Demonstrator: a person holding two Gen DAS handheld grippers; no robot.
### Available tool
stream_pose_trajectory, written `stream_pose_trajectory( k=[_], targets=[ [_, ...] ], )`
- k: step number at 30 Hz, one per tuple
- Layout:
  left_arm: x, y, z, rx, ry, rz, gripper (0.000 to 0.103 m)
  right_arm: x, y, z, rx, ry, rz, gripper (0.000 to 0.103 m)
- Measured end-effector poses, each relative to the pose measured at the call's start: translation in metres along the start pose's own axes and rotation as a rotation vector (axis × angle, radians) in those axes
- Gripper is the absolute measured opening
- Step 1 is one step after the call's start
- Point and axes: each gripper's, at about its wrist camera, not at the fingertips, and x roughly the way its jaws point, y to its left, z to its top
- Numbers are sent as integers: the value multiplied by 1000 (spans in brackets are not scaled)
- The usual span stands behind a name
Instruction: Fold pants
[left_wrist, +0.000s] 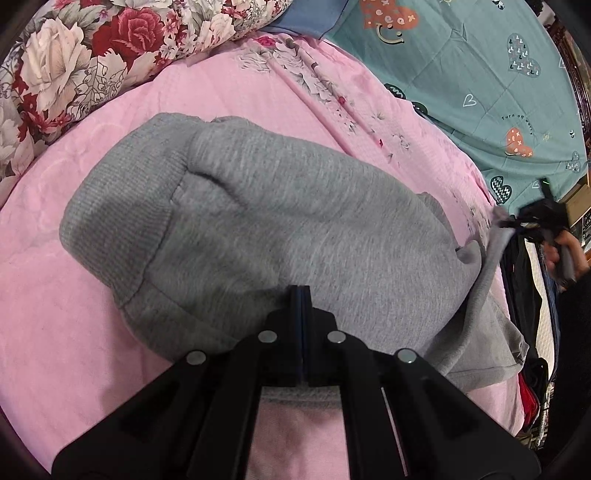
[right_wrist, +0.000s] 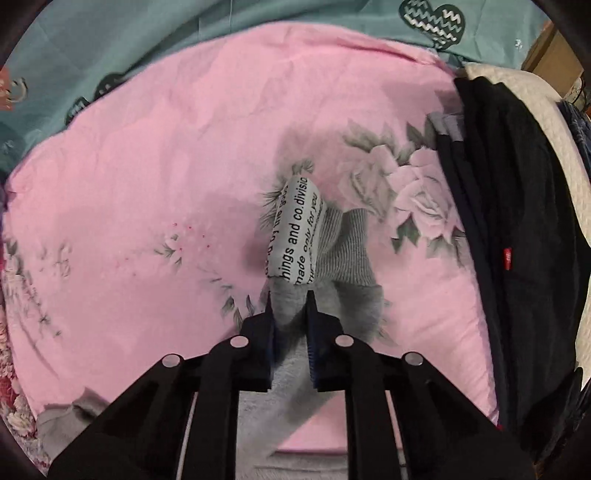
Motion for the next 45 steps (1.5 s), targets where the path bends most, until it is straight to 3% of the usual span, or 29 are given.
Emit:
stream_pose_trajectory(
  k=[3,8,12,16,18,20,23,25,26,33,34,35,36,40,43,45],
  targets=[
    [0,0,-1,-4,-3,-2,3,-54,-48,-30,25,-73,94,11],
    [-1,1,-2,-10,-6,-5,3,-118,-135,-125,78,-183,227,11],
    [-1,1,-2,-14,-4,-8,3,-100,-186,-215,180,-196,285,11],
    [-1,-1,-2,-5,-4,6,3,-41,-223,-267,298,-136,338,11],
    [-1,-2,-2,-3,-6,12,3,-22,-239,-286,364,-149,434,8],
    [-1,-3,-2,-5,-8,13,3,-23,-245,-292,388,-176,498,12],
    [-2,-1,-3,-18,-13,7,3,-33,-248,-290,370,-179,495,21],
    [-3,0,-3,-26,-16,4,3,-41,-254,-292,366,-188,388,62],
    [-3,0,-4,-28,-17,4,3,-42,-257,-291,375,-204,380,64],
    [-3,0,-4,-28,-15,8,3,-7,-270,-278,428,-117,607,64],
    [-3,0,-4,-30,-16,5,3,-6,-272,-276,440,-140,614,46],
    [-3,0,-4,-31,-16,4,3,-3,-273,-273,453,-148,602,23],
    [-4,0,-4,-31,-16,4,3,-2,-273,-271,461,-147,606,20],
    [-3,-1,-4,-28,-18,7,3,-27,-262,-266,388,-241,535,19],
    [-3,0,-4,-37,-17,-3,3,-13,-260,-266,394,-200,480,20],
    [-3,2,-4,-47,-14,-13,3,3,-267,-270,438,-184,507,23]
  ],
)
